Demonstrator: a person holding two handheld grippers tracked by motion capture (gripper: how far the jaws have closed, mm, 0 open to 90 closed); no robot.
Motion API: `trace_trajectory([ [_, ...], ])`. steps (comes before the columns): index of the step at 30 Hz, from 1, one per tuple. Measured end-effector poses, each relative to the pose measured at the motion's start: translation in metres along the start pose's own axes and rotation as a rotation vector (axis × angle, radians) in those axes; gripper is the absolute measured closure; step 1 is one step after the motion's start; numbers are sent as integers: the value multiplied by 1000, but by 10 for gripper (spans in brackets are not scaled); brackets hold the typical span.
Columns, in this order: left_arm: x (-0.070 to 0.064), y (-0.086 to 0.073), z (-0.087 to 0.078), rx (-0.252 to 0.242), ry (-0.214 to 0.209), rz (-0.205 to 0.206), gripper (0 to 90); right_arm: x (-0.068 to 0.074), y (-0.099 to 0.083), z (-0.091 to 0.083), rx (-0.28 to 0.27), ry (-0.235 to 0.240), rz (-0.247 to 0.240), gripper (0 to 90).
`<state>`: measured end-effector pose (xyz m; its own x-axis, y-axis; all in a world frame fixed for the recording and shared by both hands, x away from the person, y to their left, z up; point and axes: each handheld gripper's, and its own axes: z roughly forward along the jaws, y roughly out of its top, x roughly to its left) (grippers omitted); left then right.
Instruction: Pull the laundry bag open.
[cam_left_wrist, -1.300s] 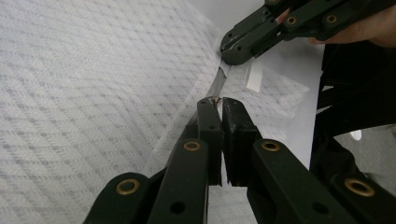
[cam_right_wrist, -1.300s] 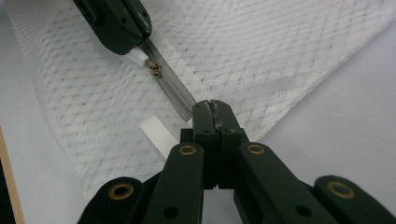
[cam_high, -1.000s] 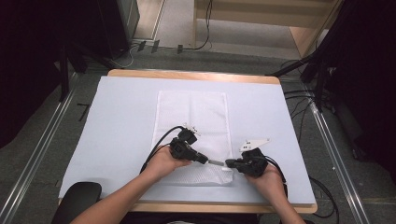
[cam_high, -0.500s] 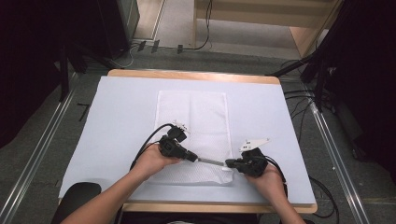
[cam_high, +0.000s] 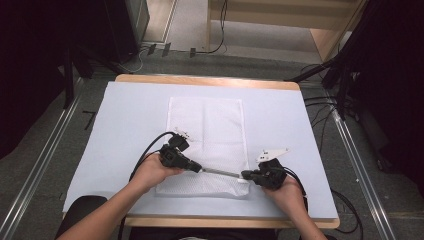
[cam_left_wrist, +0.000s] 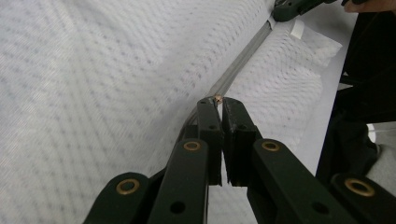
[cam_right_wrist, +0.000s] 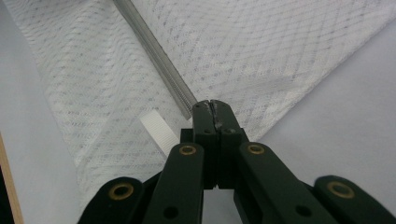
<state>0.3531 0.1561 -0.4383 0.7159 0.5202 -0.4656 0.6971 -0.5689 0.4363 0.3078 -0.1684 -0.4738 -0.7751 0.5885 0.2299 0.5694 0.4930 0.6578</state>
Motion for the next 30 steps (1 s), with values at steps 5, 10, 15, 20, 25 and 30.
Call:
trace_trajectory([
  [5,9,-8,-13,-3,10,-21,888,0,0,0,0,2,0,900],
  [10,14,-15,-22,-1,25,-34,888,0,0,0,1,1,1,900],
  [15,18,-21,-29,-3,29,-48,888,0,0,0,-1,1,-1,900],
  [20,23,-28,-35,14,48,-59,888,0,0,0,-2,3,3,900],
  [25,24,-33,-39,10,59,-62,887,0,0,0,1,3,4,900],
  [30,26,-36,-41,17,64,-69,887,0,1,0,3,2,1,900],
])
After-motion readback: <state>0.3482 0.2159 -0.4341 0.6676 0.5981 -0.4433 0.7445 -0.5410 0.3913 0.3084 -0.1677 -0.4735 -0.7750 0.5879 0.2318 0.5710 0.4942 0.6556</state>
